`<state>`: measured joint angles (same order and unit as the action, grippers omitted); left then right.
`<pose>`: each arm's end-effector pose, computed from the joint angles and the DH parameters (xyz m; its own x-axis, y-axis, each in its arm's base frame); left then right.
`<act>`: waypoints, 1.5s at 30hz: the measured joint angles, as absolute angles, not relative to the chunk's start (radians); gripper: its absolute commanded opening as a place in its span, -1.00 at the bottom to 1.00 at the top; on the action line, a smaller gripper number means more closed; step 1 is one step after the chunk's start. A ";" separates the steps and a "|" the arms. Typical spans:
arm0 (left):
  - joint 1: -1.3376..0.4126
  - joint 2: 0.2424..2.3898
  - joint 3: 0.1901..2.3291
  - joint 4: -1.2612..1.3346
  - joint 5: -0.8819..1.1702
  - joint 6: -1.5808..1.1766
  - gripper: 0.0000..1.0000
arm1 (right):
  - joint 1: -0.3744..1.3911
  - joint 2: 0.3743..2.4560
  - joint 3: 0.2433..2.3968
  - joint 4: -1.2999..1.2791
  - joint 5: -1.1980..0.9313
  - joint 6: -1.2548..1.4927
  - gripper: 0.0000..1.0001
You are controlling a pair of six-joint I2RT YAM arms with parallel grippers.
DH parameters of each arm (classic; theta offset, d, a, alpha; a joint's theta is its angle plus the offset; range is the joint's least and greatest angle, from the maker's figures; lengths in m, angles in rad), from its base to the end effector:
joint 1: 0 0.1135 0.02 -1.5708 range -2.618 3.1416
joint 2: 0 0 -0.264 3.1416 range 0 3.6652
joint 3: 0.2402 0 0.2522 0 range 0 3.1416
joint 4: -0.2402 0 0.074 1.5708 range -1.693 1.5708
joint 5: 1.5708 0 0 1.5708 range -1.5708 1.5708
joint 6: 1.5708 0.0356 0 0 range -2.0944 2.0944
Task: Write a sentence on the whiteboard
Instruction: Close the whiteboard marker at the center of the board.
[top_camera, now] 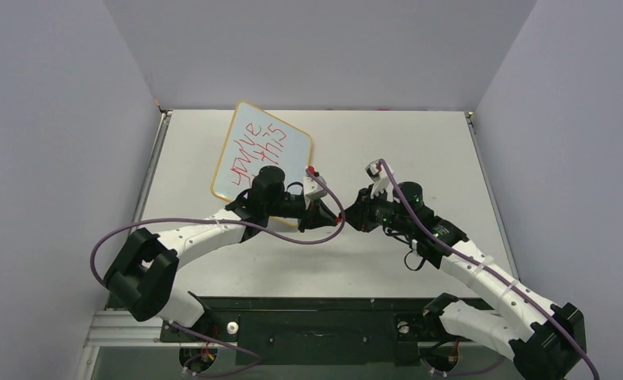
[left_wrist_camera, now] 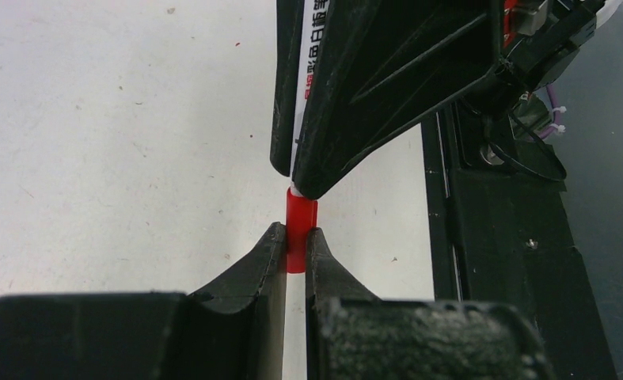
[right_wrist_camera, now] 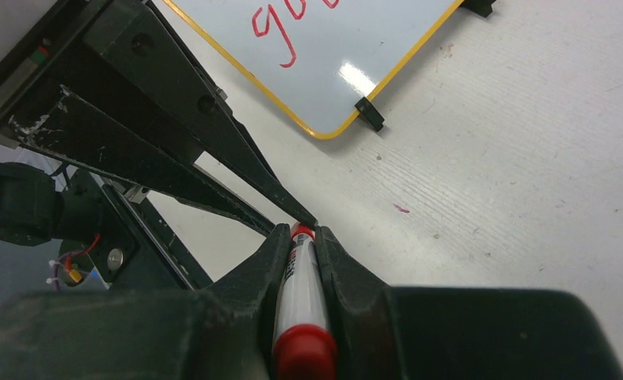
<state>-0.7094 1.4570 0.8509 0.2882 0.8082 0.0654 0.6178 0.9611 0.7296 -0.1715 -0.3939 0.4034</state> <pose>0.2254 -0.2274 0.2547 -0.1732 0.2082 -0.9626 0.9845 0.0633 -0.1634 0.1709 0.1382 0.2902 -0.6170 0.0063 -0.7870 -0.6311 0.5934 0.4995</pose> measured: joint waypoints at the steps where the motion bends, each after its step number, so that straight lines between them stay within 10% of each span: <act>1: -0.710 1.463 0.849 0.294 0.808 0.063 -1.00 | 0.618 0.965 0.730 -0.173 -0.390 0.404 -1.00; 26: -0.741 1.977 0.797 0.970 0.799 -0.162 -1.00 | 0.709 1.183 0.643 -0.149 0.019 0.402 -1.00; 45: -0.791 2.077 0.805 1.007 0.706 -0.122 -1.00 | 0.832 1.218 0.441 0.120 0.308 0.530 -1.00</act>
